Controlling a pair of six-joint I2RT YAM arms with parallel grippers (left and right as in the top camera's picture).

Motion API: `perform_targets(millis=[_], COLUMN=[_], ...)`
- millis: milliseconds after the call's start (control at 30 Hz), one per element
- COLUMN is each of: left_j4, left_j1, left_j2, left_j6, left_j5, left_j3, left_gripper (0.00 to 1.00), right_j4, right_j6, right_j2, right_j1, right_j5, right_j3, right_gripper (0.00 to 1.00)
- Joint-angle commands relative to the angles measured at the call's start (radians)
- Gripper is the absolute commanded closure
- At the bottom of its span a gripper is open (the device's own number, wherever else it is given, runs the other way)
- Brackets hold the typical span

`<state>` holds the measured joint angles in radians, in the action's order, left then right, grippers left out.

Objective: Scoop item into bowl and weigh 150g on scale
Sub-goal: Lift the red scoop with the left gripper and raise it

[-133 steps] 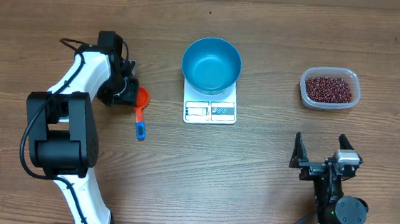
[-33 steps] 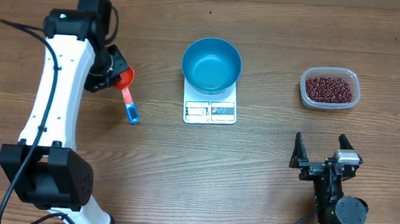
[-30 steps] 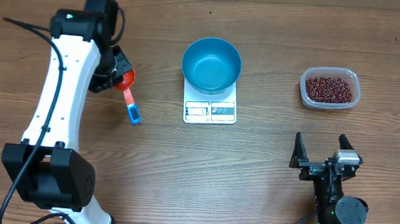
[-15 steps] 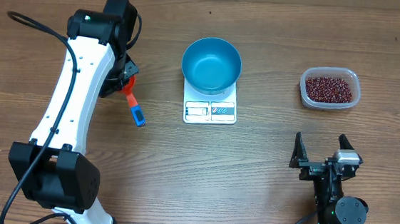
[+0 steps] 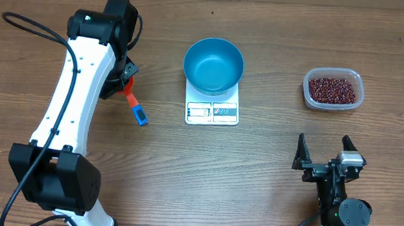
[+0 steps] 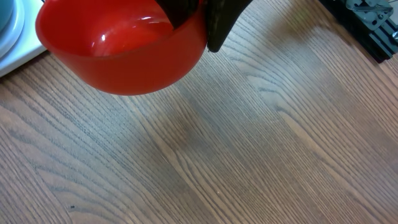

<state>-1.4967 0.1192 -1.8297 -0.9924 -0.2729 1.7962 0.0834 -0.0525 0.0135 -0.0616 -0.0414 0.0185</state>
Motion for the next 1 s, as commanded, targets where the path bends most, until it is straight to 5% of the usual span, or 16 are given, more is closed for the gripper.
perform_targets(millis=[0, 967], left_j4=[-0.003, -0.014], left_j1=[0.006, 0.006], left_j2=[0.030, 0.030], left_j6=[-0.018, -0.018], left_j5=[-0.023, -0.022], left_j3=[0.025, 0.024], left_gripper=[0.96, 0.96], right_j4=[-0.002, -0.003], right_j6=[0.008, 0.008], right_j2=[-0.011, -0.011], right_j1=[-0.008, -0.008], right_j5=[-0.006, -0.006], right_j3=[-0.011, -0.011], right_gripper=[0.00, 0.00])
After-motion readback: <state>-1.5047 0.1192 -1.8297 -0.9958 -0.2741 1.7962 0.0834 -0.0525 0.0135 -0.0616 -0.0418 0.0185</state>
